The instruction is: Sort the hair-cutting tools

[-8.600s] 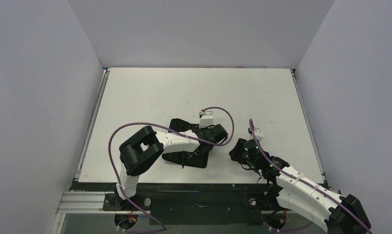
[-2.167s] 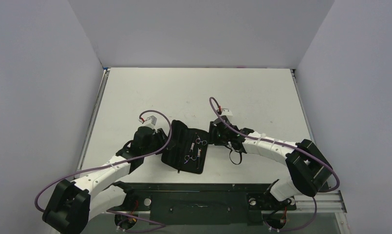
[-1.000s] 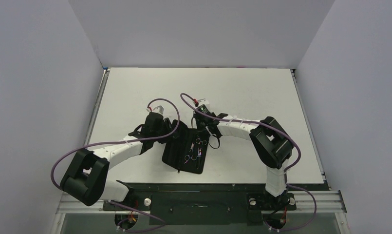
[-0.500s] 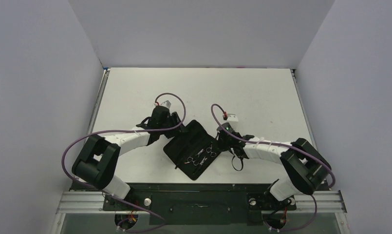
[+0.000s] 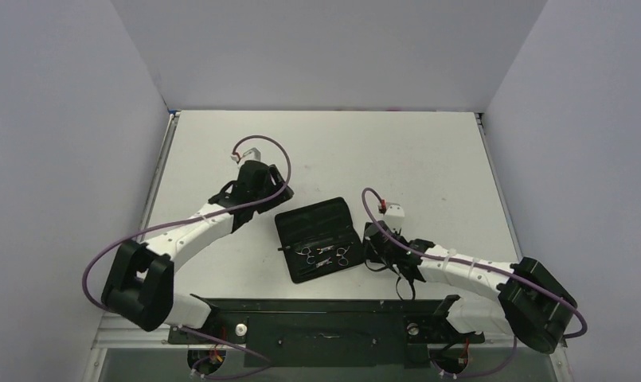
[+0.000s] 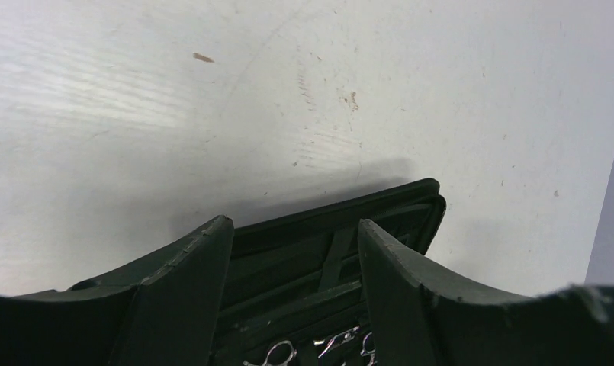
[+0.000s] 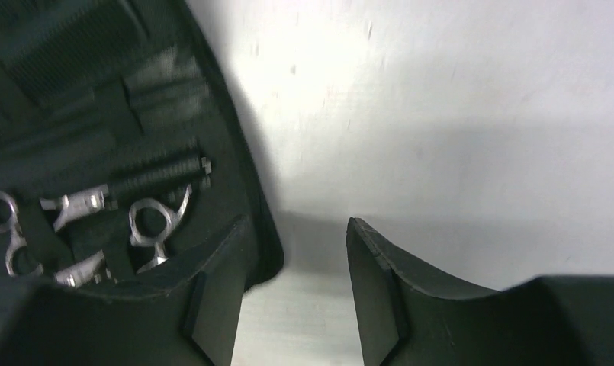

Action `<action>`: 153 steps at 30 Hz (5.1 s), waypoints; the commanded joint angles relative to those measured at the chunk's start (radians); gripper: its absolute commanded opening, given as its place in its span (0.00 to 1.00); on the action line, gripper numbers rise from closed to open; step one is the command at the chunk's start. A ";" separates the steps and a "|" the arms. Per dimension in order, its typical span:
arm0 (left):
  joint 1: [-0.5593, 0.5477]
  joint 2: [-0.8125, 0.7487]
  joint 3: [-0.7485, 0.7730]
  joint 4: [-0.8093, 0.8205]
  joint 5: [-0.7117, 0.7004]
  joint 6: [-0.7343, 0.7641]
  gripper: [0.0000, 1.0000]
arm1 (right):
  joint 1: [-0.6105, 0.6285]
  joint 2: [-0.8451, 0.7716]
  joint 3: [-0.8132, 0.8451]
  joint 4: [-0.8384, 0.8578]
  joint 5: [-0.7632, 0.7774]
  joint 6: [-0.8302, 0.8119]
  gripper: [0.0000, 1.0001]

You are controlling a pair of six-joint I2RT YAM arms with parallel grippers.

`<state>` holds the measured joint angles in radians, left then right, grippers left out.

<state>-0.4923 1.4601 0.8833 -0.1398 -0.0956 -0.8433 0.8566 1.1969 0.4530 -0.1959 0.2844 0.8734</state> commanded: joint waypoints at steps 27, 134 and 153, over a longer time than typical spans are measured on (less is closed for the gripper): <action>-0.037 -0.473 -0.426 -0.125 -0.014 -0.051 0.56 | -0.156 0.436 0.299 -0.014 -0.026 -0.189 0.05; 0.153 0.198 -0.353 0.859 0.474 -0.133 0.73 | -0.215 0.382 0.128 0.371 -0.306 -0.249 0.00; 0.079 -0.130 -0.501 0.771 0.450 0.037 0.48 | -0.258 0.050 0.101 0.248 -0.346 -0.095 0.45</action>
<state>-0.3706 1.4483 0.3820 0.6758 0.3759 -0.8909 0.6025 1.3907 0.5709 0.0864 -0.0494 0.7166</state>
